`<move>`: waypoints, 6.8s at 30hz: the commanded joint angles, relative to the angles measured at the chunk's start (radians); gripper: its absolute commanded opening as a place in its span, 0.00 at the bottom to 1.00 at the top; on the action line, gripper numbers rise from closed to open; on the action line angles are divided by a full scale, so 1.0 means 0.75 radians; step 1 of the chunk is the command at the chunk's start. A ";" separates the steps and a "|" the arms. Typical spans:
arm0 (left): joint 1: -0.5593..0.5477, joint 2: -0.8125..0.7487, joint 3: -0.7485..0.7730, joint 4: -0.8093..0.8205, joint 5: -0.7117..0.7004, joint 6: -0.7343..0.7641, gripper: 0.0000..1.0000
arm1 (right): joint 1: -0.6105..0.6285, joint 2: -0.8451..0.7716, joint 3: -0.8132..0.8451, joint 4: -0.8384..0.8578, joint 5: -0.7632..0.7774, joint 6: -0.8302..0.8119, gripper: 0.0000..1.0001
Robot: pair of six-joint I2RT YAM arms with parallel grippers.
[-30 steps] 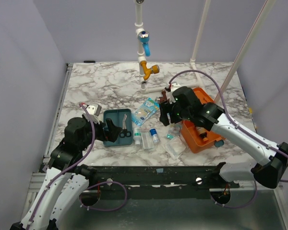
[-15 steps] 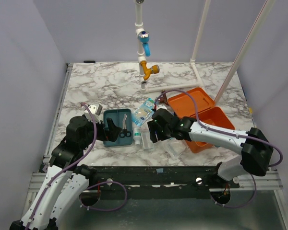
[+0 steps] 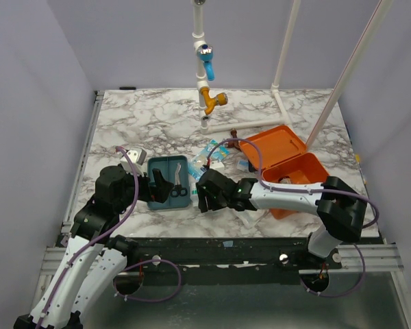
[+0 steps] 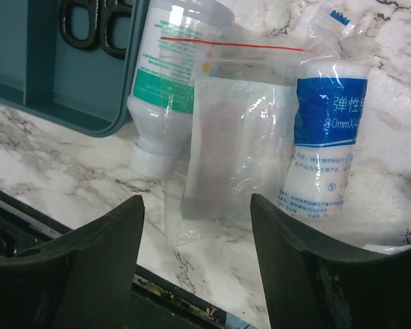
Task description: Organize the medicine kit
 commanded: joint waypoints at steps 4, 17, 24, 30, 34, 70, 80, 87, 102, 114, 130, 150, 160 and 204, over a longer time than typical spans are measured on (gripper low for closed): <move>-0.006 -0.016 0.027 0.010 -0.002 0.005 0.99 | 0.017 0.094 0.052 0.045 0.084 0.060 0.62; -0.006 -0.023 0.030 0.009 -0.002 0.007 0.98 | 0.043 0.166 0.084 -0.006 0.145 0.062 0.23; -0.006 -0.023 0.029 0.008 -0.006 0.007 0.98 | 0.086 0.126 0.112 -0.016 0.154 0.042 0.01; -0.006 -0.024 0.029 0.008 -0.010 0.007 0.99 | 0.137 0.052 0.160 -0.054 0.162 0.038 0.01; -0.005 -0.027 0.029 0.007 -0.015 0.005 0.98 | 0.152 -0.014 0.179 -0.089 0.174 0.041 0.01; -0.004 -0.065 0.027 0.014 0.018 0.001 0.98 | -0.426 -0.714 0.154 -0.673 0.753 0.189 0.01; -0.006 -0.082 0.025 0.019 0.044 -0.001 0.98 | -0.615 -0.794 -0.011 -0.675 0.706 0.410 0.01; -0.006 -0.100 0.025 0.021 0.053 -0.005 0.99 | -0.668 -0.832 -0.123 -0.713 0.625 0.510 0.01; -0.006 -0.126 0.025 0.022 0.053 -0.009 0.99 | -0.886 -0.754 -0.336 -0.645 0.501 0.586 0.01; -0.006 -0.056 0.061 -0.019 0.001 -0.049 0.98 | -0.908 -0.756 -0.149 -0.666 0.564 0.367 0.44; -0.006 -0.089 0.015 -0.058 -0.037 -0.052 0.99 | -0.908 -0.631 0.009 -0.521 0.416 0.028 0.54; -0.008 -0.161 -0.008 -0.053 -0.016 -0.054 0.99 | -0.908 -0.593 -0.078 -0.431 0.230 0.027 0.58; -0.007 -0.191 -0.010 -0.053 -0.016 -0.052 0.98 | -0.908 -0.559 -0.150 -0.374 0.265 0.134 0.59; -0.008 -0.193 -0.010 -0.048 0.000 -0.048 0.99 | -0.908 -0.537 -0.271 -0.219 0.229 0.328 0.24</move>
